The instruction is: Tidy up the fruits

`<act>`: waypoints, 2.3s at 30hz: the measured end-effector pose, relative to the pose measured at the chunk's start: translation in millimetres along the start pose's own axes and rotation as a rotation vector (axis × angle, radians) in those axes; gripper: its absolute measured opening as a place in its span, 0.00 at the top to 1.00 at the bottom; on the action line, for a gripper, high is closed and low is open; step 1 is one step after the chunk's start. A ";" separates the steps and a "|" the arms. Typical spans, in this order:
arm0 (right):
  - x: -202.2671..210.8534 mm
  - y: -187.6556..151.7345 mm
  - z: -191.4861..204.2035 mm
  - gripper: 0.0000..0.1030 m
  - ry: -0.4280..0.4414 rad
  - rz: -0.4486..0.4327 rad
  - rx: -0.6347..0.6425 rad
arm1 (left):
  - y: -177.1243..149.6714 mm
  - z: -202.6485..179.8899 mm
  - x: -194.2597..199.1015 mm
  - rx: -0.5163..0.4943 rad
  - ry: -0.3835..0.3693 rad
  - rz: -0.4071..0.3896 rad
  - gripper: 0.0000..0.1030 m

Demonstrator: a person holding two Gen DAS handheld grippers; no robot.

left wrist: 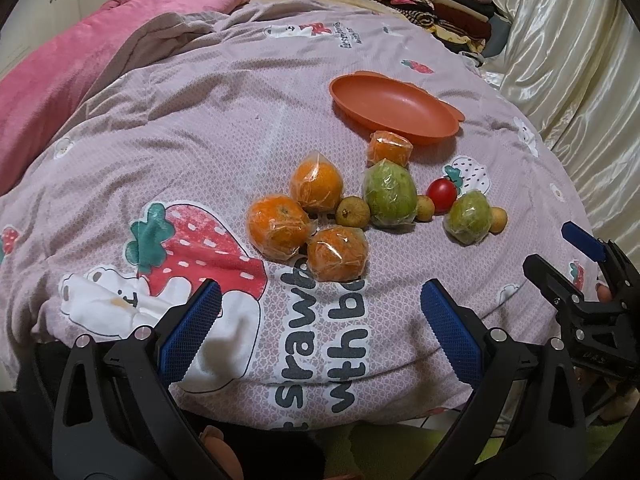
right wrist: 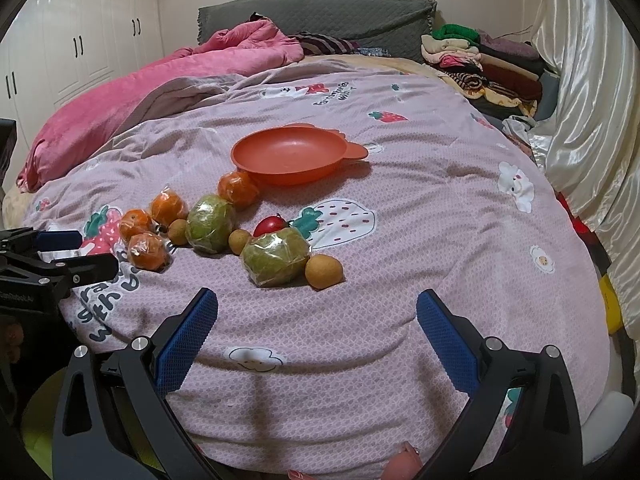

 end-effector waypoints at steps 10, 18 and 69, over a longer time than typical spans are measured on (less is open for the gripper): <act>-4.2 -2.7 -11.8 0.04 -0.013 0.009 -0.009 | -0.3 0.8 -8.0 0.014 -0.052 0.030 0.09; -9.8 -2.2 -20.8 0.04 -0.021 0.014 -0.021 | 3.6 -5.9 -13.3 0.034 -0.116 0.038 0.19; -79.4 6.4 -19.9 0.75 0.235 0.116 0.105 | 17.6 -13.3 -58.9 -0.004 -0.161 0.097 0.70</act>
Point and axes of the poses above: each gripper's, at about its wrist camera, not at the fingertips, and x roughly against the way its jaws point, z to its left, y to its top, the point moved 5 cm from there along -x, roughly the way its jaws point, and after that the axes turned 12 degrees about -z, right-handed, at the moved point
